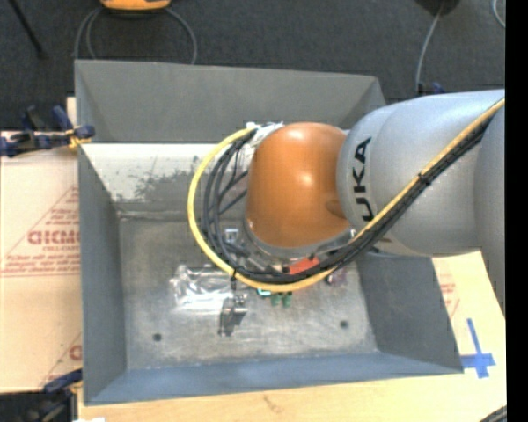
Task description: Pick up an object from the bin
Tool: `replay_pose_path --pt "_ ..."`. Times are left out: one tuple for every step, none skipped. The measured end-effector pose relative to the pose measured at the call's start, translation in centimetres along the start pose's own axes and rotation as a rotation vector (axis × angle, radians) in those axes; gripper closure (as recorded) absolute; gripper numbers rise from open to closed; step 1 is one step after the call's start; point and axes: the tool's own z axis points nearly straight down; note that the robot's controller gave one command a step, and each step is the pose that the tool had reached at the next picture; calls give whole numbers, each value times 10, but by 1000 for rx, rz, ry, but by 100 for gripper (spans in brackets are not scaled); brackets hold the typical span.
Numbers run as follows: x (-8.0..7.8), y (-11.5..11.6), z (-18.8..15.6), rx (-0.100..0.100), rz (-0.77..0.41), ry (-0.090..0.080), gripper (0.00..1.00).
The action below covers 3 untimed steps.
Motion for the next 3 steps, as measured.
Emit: replay_pose_path --pt "-34 -19 76 -1 -170 -15 0" --pt "-34 -19 79 -1 -166 -11 100" --pt "-38 -32 -54 1 -148 -14 100"
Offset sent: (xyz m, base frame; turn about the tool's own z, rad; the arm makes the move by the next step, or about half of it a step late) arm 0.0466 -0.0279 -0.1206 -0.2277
